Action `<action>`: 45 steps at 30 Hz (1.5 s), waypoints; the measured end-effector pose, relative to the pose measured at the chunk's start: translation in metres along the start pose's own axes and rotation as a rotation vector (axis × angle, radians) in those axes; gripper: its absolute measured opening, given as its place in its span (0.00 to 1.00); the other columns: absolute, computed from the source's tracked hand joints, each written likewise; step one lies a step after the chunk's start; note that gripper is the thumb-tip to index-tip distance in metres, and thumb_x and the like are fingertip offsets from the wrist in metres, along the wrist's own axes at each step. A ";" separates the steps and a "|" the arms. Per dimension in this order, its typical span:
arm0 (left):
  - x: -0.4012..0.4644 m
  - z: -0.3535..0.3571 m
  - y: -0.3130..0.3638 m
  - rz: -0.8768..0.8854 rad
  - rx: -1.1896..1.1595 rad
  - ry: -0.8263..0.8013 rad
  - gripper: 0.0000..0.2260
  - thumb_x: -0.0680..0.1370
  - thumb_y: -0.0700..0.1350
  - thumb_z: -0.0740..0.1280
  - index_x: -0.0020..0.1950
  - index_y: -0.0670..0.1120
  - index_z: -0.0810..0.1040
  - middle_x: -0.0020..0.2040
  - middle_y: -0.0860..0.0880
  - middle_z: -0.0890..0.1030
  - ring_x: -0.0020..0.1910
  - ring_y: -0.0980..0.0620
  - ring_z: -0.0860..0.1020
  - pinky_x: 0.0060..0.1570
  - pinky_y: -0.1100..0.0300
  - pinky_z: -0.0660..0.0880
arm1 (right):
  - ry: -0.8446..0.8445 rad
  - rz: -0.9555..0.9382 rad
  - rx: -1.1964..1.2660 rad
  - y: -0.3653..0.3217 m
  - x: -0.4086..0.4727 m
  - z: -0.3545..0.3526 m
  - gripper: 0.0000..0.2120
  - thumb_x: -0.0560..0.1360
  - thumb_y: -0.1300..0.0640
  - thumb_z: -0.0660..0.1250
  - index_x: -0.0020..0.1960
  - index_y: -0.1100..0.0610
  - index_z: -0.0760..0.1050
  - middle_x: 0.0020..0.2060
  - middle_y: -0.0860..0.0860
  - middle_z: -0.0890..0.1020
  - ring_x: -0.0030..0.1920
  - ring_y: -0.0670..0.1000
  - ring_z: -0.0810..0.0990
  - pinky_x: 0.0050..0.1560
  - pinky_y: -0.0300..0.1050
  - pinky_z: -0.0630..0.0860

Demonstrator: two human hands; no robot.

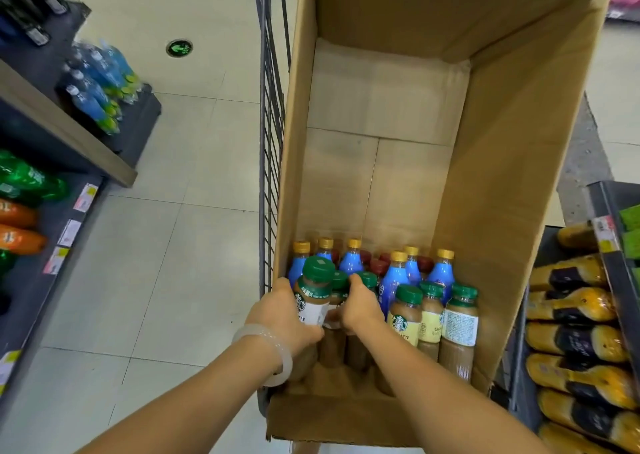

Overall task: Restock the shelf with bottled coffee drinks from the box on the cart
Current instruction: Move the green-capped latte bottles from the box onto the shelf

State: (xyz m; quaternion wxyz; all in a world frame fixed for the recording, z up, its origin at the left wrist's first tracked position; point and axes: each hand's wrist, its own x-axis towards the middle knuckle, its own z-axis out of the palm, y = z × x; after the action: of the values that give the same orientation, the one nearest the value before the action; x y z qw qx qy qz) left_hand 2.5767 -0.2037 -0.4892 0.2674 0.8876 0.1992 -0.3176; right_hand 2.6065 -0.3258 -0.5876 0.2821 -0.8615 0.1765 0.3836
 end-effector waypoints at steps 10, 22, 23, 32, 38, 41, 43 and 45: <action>-0.008 0.000 -0.011 0.028 -0.121 0.055 0.28 0.66 0.52 0.76 0.60 0.47 0.67 0.53 0.50 0.79 0.46 0.51 0.77 0.43 0.61 0.72 | 0.147 -0.183 -0.147 0.020 -0.023 0.019 0.36 0.67 0.55 0.73 0.67 0.47 0.55 0.59 0.53 0.75 0.58 0.57 0.76 0.46 0.50 0.75; -0.033 -0.022 0.013 0.117 -0.153 0.139 0.27 0.64 0.53 0.77 0.55 0.47 0.67 0.46 0.51 0.75 0.44 0.49 0.76 0.41 0.59 0.73 | 0.155 -0.416 0.459 0.031 -0.084 -0.054 0.34 0.61 0.61 0.79 0.58 0.47 0.62 0.54 0.50 0.75 0.54 0.49 0.76 0.52 0.36 0.74; -0.039 -0.024 0.023 0.153 -0.142 0.153 0.26 0.64 0.53 0.77 0.54 0.48 0.67 0.45 0.52 0.75 0.45 0.49 0.76 0.42 0.59 0.72 | 0.189 -0.448 0.499 0.032 -0.095 -0.068 0.33 0.62 0.62 0.78 0.58 0.48 0.62 0.52 0.48 0.75 0.52 0.45 0.76 0.48 0.29 0.72; -0.129 -0.007 0.153 0.592 -0.260 0.156 0.23 0.63 0.48 0.78 0.52 0.48 0.70 0.43 0.52 0.78 0.46 0.49 0.78 0.45 0.57 0.74 | 0.601 -0.517 0.732 0.099 -0.201 -0.180 0.34 0.62 0.65 0.77 0.58 0.49 0.62 0.49 0.50 0.75 0.43 0.40 0.76 0.37 0.26 0.73; -0.230 0.052 0.226 0.879 -0.358 0.010 0.29 0.54 0.55 0.76 0.51 0.50 0.71 0.42 0.50 0.80 0.42 0.49 0.80 0.43 0.53 0.77 | 0.896 -0.498 0.759 0.196 -0.301 -0.227 0.31 0.60 0.64 0.77 0.51 0.42 0.63 0.45 0.51 0.78 0.43 0.48 0.79 0.44 0.43 0.77; -0.289 0.088 0.248 1.004 -0.311 -0.030 0.27 0.54 0.56 0.73 0.50 0.52 0.73 0.39 0.54 0.79 0.41 0.50 0.79 0.44 0.54 0.77 | 1.025 -0.464 0.803 0.248 -0.362 -0.236 0.29 0.59 0.60 0.76 0.51 0.43 0.64 0.45 0.48 0.78 0.42 0.43 0.79 0.42 0.37 0.74; -0.329 0.113 0.259 1.080 -0.322 -0.072 0.25 0.52 0.59 0.72 0.45 0.54 0.73 0.38 0.55 0.80 0.40 0.51 0.80 0.43 0.53 0.77 | 1.110 -0.431 0.821 0.283 -0.405 -0.236 0.31 0.59 0.60 0.77 0.54 0.46 0.63 0.45 0.46 0.77 0.41 0.38 0.78 0.41 0.33 0.73; -0.370 0.140 0.268 1.149 -0.323 -0.118 0.23 0.52 0.58 0.74 0.44 0.56 0.72 0.40 0.55 0.81 0.41 0.51 0.80 0.45 0.52 0.78 | 1.202 -0.386 0.802 0.318 -0.448 -0.233 0.31 0.61 0.61 0.78 0.54 0.47 0.63 0.43 0.43 0.75 0.41 0.40 0.77 0.40 0.33 0.72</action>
State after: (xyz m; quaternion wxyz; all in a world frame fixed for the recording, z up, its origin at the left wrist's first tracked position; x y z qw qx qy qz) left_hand 2.3869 -0.5641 -0.2392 0.5385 0.7823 -0.2818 -0.1366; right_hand 2.2837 -0.6791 -0.2309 0.4919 -0.7693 0.2723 -0.3035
